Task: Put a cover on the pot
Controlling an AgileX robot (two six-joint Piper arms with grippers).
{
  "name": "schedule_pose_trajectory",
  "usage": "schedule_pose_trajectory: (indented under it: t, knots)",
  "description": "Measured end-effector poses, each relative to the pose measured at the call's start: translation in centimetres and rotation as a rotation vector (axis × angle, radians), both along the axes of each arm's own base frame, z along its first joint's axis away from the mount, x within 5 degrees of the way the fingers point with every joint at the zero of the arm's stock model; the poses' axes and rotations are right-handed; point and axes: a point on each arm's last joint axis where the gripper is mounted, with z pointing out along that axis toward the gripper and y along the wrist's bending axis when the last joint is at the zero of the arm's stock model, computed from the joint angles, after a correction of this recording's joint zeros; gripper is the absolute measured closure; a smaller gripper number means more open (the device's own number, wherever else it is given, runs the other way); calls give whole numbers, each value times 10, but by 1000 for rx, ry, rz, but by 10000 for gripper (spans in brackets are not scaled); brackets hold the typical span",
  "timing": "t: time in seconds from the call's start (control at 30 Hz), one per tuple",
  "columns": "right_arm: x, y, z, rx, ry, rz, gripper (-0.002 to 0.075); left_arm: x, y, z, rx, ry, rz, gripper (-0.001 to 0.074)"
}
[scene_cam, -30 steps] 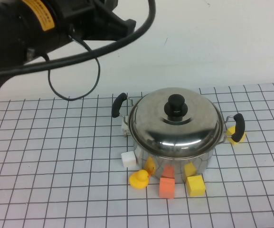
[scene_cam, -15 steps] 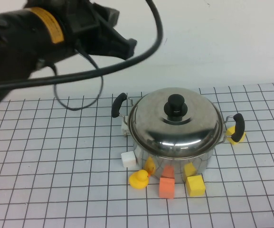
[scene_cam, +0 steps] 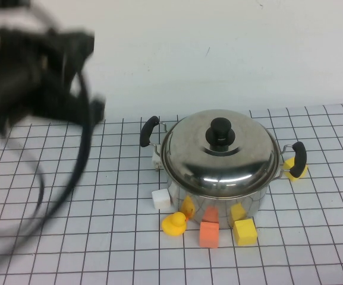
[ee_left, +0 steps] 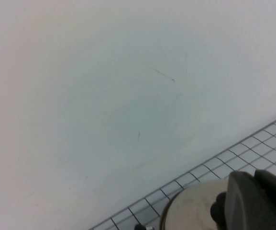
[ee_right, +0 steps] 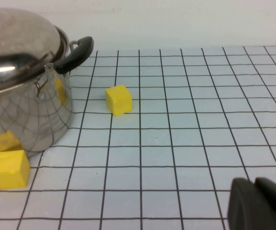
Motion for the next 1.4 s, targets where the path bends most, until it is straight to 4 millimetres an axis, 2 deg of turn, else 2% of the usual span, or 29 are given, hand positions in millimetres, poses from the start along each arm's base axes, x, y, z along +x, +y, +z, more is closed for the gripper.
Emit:
schedule_pose_trajectory:
  t: [0.23,0.43,0.57,0.8,1.13,1.4]
  knots:
    - [0,0,0,0,0,0,717,-35,20,-75,-2,4,-42,735]
    - [0,0,0,0,0,0,717,-60,50,-128,-192,-13,38,735]
    - [0,0,0,0,0,0,717,-74,67,-140,-320,-33,117,735]
    - [0,0,0,0,0,0,717,-96,92,-139,-467,-63,309,735]
    - [0,0,0,0,0,0,717,-140,112,-148,-523,-104,524,736]
    - [0,0,0,0,0,0,717,-138,115,-173,-501,50,600,736]
